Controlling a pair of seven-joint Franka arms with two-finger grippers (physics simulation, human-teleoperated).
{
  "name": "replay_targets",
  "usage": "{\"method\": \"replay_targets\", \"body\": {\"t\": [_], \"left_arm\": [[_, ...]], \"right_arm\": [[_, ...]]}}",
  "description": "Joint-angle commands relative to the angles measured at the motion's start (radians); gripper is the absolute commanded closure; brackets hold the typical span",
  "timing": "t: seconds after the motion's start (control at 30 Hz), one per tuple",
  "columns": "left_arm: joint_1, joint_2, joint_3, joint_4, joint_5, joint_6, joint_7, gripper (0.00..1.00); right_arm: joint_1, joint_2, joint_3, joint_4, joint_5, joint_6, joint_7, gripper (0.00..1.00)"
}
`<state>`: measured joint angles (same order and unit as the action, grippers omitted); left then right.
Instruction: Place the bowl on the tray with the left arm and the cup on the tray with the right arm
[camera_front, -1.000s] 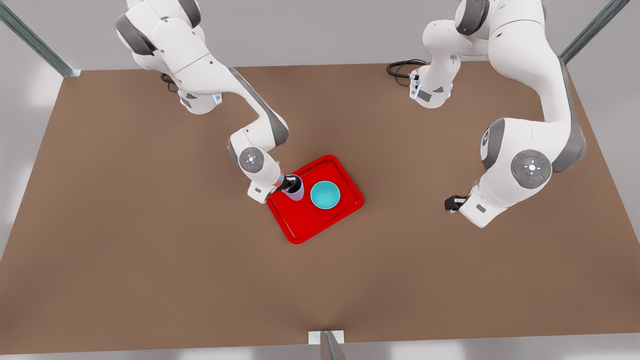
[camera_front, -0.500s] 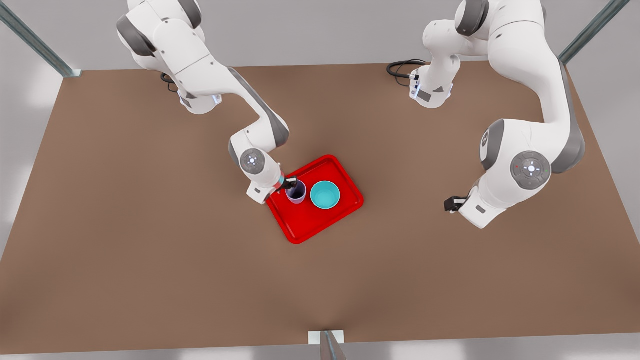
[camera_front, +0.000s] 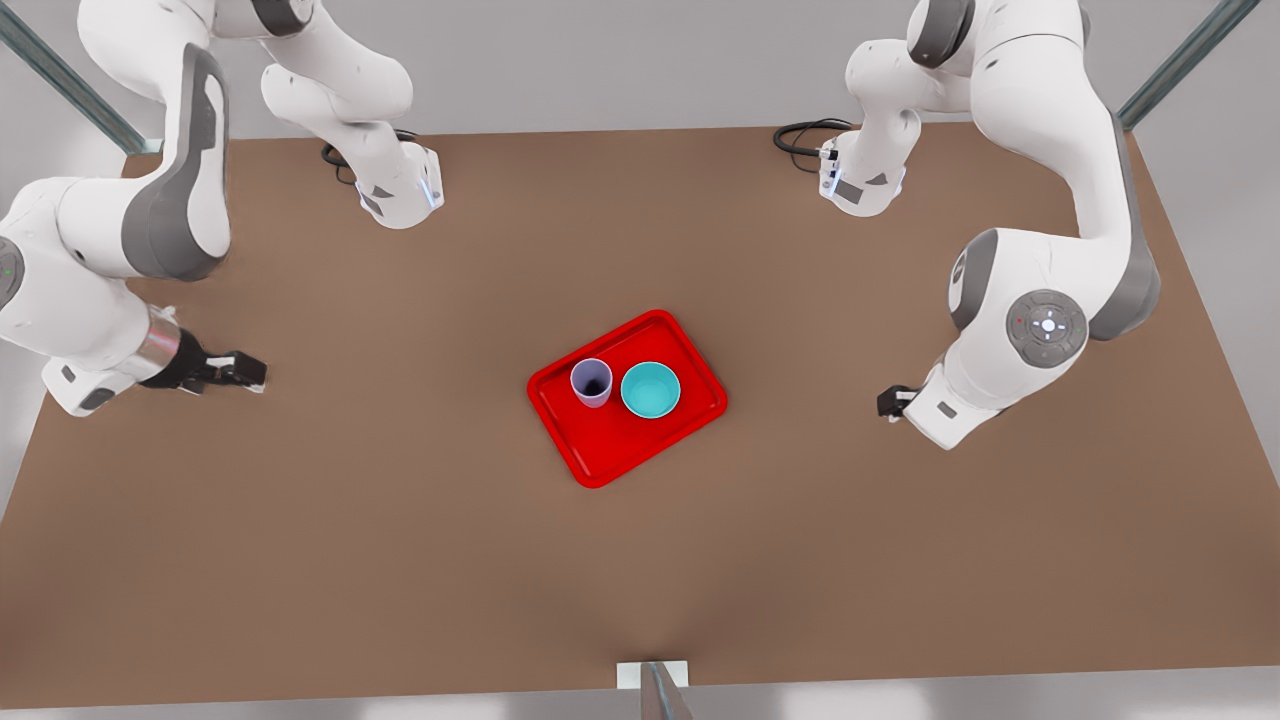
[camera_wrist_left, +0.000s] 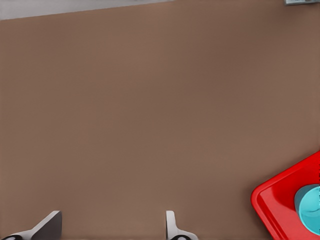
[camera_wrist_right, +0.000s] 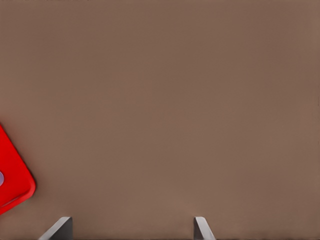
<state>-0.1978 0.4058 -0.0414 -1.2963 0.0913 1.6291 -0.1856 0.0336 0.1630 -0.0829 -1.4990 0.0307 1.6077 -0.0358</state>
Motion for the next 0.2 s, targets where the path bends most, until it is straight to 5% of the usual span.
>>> {"method": "replay_targets", "body": {"t": [0.0,0.17], "left_arm": [[0.000,-0.001,0.002,0.000,0.002,0.000,0.000,0.00],[0.000,-0.022,0.003,0.002,0.039,0.000,0.002,0.00]], "right_arm": [[0.011,0.000,0.000,0.002,0.000,0.000,0.000,0.00],[0.014,0.010,0.003,-0.003,0.000,0.003,0.007,0.00]]}}
